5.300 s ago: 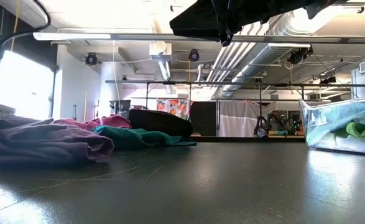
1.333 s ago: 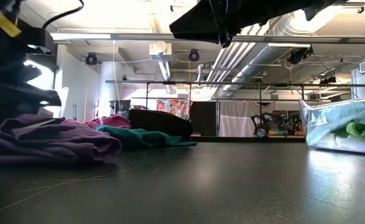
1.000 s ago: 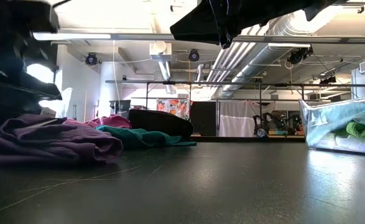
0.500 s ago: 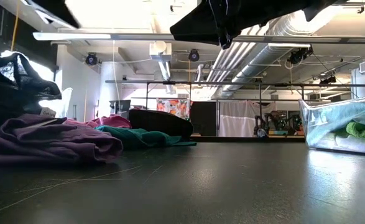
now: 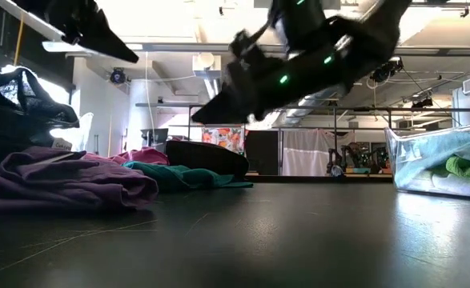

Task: Sort towels by color in basket
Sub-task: Put the dark green towel into the left transparent bin

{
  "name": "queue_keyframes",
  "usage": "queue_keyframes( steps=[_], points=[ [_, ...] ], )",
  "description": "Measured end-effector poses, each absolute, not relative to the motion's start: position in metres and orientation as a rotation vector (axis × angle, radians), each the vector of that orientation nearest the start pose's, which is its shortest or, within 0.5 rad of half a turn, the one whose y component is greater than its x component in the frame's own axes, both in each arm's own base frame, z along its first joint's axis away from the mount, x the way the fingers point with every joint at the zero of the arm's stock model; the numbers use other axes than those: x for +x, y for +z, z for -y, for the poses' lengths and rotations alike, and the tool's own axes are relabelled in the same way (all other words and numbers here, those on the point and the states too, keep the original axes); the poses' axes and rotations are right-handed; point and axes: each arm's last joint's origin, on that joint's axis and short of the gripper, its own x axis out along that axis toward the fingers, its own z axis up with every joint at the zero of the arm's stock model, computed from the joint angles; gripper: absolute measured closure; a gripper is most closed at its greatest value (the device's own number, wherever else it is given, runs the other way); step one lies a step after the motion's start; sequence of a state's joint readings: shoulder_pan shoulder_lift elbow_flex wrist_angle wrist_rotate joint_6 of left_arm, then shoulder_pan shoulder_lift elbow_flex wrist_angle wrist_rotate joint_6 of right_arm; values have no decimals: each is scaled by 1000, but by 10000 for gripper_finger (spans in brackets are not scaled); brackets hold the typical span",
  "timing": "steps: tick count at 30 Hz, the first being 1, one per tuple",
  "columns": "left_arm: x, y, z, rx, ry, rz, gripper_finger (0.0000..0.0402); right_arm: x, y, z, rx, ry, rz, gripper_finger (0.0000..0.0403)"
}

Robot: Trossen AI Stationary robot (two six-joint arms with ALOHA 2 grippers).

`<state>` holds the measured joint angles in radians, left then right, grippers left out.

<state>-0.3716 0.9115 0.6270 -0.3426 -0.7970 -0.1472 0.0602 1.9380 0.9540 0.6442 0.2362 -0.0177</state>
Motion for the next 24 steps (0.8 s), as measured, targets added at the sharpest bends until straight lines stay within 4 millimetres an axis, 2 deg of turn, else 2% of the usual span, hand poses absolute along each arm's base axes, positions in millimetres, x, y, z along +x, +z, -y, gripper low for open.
queue_keyframes(
  steps=[6,9,14,16,19,24],
  points=[
    [177,248,42,210,469,-508,402,437,120,10,-44,-236,-408,168],
    [176,247,42,221,471,-526,402,455,106,21,-37,-260,-510,161],
    [173,243,41,212,481,-560,401,470,92,35,21,-301,-662,168],
    [173,243,41,215,482,-568,401,472,88,37,39,-299,-693,189],
    [172,242,40,217,483,-572,401,467,85,36,55,-283,-758,248],
    [172,242,40,222,483,-579,401,455,105,28,-14,-383,-847,364]
  ],
)
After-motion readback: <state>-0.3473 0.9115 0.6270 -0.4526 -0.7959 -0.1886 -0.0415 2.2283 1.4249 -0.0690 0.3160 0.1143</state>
